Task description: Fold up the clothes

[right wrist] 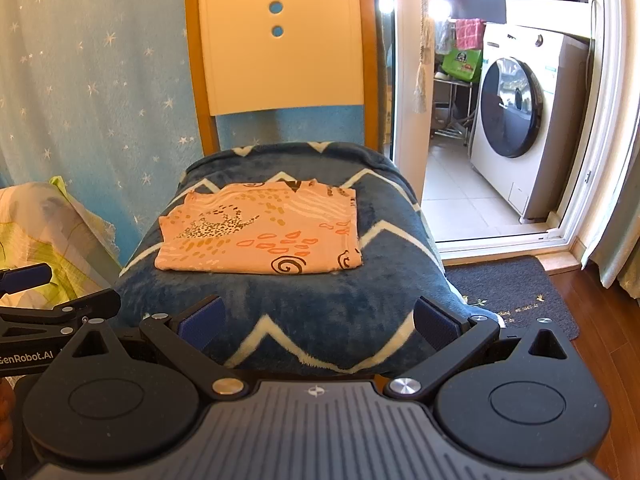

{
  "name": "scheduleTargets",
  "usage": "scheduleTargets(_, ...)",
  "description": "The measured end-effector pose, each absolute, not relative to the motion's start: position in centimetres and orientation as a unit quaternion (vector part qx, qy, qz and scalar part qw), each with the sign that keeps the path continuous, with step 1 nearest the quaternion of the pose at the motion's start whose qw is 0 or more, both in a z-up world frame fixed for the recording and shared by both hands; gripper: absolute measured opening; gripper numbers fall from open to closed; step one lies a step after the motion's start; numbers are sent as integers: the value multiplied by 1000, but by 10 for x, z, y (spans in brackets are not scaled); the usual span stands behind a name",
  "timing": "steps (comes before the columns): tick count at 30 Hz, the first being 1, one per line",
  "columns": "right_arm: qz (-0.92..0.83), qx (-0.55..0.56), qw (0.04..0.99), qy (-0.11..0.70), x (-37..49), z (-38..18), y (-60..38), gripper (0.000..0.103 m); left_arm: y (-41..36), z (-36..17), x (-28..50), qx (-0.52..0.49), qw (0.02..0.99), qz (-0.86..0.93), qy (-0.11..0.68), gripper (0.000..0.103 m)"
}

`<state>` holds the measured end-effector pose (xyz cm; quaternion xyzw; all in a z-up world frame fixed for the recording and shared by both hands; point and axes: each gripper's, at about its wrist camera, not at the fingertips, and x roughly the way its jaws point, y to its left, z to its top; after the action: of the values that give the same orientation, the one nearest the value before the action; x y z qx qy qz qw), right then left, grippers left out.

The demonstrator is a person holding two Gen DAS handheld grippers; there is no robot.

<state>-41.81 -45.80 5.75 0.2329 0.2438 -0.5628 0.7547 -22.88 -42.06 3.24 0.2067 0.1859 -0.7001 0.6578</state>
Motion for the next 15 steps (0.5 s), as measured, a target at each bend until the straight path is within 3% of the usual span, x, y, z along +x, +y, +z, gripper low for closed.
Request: scheduleTargets(15,-564,230,754,247,-416,61,-457,103,-421,32,-228,209,656,-700,188,102)
